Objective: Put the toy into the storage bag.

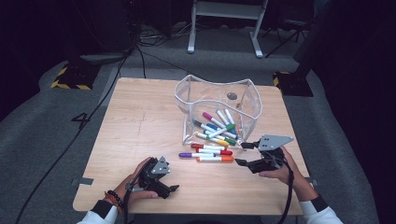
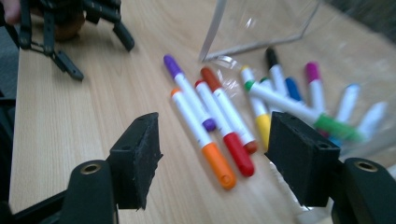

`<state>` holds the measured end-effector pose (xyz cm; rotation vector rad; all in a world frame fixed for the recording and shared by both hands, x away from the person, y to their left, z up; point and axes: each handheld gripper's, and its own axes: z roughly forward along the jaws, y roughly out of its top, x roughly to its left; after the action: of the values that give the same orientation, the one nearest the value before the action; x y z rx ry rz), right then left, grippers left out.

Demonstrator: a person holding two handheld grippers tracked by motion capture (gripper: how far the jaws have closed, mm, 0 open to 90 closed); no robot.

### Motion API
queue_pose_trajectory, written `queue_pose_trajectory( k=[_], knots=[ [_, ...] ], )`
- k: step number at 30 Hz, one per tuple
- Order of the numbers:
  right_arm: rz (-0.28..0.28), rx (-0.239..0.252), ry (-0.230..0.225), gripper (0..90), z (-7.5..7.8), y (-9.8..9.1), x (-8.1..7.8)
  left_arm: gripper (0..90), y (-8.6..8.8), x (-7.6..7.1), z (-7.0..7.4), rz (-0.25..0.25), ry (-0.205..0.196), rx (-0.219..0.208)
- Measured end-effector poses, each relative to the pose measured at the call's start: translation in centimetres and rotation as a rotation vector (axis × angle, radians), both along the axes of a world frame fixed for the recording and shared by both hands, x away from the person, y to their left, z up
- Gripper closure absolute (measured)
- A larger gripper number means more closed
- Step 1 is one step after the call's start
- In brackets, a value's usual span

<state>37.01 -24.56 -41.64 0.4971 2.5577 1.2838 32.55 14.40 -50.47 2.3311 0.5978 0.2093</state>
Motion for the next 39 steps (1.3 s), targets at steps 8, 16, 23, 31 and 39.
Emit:
queue_pose_trajectory(
  k=[8,16,23,31,39],
  knots=[
    [0.018,-0.096,0.066,35.8,-4.9,2.0,1.6,8.3,0.0,0.0,0.0,0.0,0.0,0.001],
    [0.04,-0.126,0.093,38.4,-6.6,3.1,2.2,8.3,0.0,0.0,0.0,-0.001,0.0,0.0],
    [0.084,-0.148,0.12,51.0,-7.7,4.1,2.2,8.4,0.0,0.0,0.0,0.003,0.0,0.0],
    [0.164,-0.133,0.102,72.6,-7.8,4.6,0.8,8.4,0.0,0.0,0.0,0.003,-0.001,-0.001],
    [0.205,-0.166,0.092,74.0,-7.5,4.9,0.2,8.4,0.0,-0.1,0.0,0.004,-0.001,0.0]
  ],
)
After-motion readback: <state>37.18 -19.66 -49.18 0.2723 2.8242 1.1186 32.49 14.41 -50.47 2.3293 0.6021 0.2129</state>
